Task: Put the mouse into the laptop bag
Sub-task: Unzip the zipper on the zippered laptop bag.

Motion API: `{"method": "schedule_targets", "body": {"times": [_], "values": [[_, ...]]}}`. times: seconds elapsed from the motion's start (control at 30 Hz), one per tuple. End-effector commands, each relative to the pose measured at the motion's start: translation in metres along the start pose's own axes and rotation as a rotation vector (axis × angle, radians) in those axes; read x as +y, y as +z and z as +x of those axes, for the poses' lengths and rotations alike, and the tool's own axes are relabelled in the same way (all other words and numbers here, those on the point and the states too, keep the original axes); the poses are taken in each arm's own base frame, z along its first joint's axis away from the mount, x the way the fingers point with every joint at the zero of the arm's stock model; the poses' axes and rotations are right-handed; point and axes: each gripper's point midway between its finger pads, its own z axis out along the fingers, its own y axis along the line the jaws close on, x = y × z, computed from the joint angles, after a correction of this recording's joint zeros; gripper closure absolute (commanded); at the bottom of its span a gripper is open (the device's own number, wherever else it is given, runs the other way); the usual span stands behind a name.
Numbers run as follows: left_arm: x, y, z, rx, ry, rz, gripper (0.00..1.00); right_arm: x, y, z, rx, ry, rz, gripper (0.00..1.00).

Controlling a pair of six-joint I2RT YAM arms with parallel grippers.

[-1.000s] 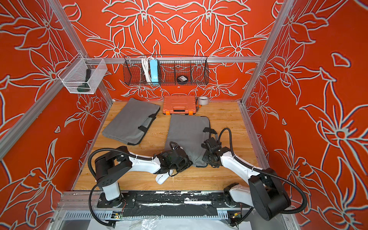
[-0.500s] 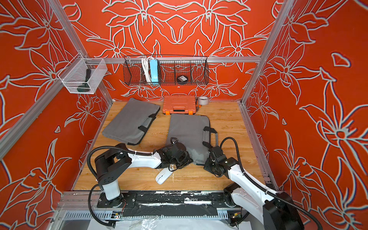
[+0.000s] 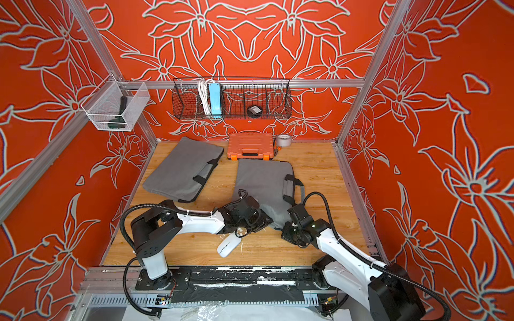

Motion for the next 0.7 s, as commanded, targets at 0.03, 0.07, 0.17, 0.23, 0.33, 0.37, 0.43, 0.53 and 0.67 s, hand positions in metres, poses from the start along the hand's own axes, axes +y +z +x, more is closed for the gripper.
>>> {"method": "schedule_targets", "body": {"times": [0.03, 0.07, 0.17, 0.23, 0.33, 0.37, 0.43, 0.53, 0.67], "values": [[-0.011, -0.034, -0.035, -0.162, 0.055, 0.079, 0.41, 0.014, -0.005, -0.014, -0.036, 0.039, -0.006, 1.00], [-0.007, -0.040, -0.035, -0.175, 0.066, 0.066, 0.38, 0.020, -0.005, -0.015, -0.030, 0.035, -0.022, 1.00], [0.018, -0.061, -0.042, -0.234, 0.087, -0.017, 0.30, 0.033, 0.000, -0.013, 0.022, 0.012, -0.042, 1.00], [0.046, -0.074, -0.051, -0.284, 0.065, -0.080, 0.25, 0.037, 0.004, -0.012, 0.039, -0.005, -0.040, 1.00], [0.076, -0.087, -0.069, -0.333, 0.029, -0.126, 0.22, 0.043, 0.006, -0.014, 0.029, -0.030, -0.069, 1.00], [0.083, -0.088, -0.073, -0.335, 0.023, -0.143, 0.22, 0.044, 0.006, -0.014, 0.024, -0.034, -0.074, 1.00], [0.094, -0.087, -0.079, -0.328, 0.016, -0.168, 0.26, 0.048, 0.005, -0.015, 0.015, -0.048, -0.081, 1.00], [0.098, -0.081, -0.082, -0.317, 0.023, -0.181, 0.47, 0.050, 0.007, -0.011, 0.033, -0.072, -0.073, 1.00], [0.100, -0.077, -0.083, -0.318, 0.017, -0.188, 0.84, 0.042, 0.012, -0.008, 0.046, -0.077, -0.040, 1.00]]}}
